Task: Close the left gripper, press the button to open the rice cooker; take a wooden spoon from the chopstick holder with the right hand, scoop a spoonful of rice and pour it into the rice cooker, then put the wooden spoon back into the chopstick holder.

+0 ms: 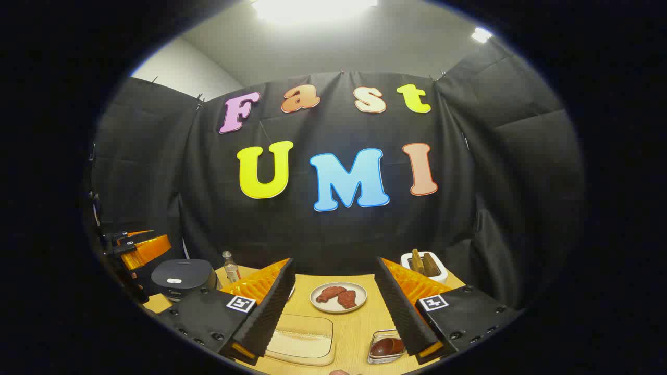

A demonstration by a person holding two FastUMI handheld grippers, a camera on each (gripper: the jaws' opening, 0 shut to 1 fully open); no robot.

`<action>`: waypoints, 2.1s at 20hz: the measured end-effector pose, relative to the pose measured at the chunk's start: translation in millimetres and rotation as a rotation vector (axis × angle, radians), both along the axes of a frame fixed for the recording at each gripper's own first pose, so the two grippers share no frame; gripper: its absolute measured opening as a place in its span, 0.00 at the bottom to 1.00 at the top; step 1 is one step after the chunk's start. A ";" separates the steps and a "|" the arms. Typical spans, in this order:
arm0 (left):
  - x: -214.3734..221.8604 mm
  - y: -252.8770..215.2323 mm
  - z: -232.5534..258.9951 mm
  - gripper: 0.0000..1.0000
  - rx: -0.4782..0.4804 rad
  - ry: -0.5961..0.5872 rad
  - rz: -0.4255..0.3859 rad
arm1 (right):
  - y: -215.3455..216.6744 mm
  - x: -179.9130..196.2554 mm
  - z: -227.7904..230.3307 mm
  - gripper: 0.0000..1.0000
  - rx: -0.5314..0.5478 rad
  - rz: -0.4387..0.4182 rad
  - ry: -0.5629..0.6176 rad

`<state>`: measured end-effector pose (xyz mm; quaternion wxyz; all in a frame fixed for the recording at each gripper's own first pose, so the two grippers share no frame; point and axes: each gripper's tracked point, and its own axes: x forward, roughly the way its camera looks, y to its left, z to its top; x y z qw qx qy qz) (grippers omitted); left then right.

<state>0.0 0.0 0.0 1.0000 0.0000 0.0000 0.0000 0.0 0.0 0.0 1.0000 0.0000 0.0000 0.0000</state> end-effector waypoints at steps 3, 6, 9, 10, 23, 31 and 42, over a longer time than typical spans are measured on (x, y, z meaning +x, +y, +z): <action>-2.2 1.8 -5.6 0.90 -0.009 0.011 0.000 | 1.5 1.6 -4.3 0.98 -0.014 0.009 0.011; -2.2 -6.7 -3.1 0.90 -0.059 0.018 -0.039 | -3.9 4.3 -10.0 0.98 -0.023 -0.008 0.031; -0.5 -9.8 -2.3 0.90 -0.067 0.018 -0.055 | -5.0 3.4 -10.4 0.98 -0.003 -0.013 0.030; -0.5 -10.4 -1.2 0.90 -0.069 0.020 -0.056 | -2.1 3.7 -9.6 0.98 0.000 -0.007 0.026; -5.0 -32.8 1.4 0.90 -0.122 0.024 -0.150 | 7.2 3.0 -14.2 0.98 -0.022 0.029 0.030; -5.0 -25.6 -2.1 0.63 -0.077 0.022 -0.151 | 16.1 3.8 -15.3 0.98 -0.030 0.050 0.023; -1.6 -38.5 -1.9 0.02 -0.077 0.043 -0.216 | 34.7 14.1 -30.6 0.98 -0.058 0.090 0.062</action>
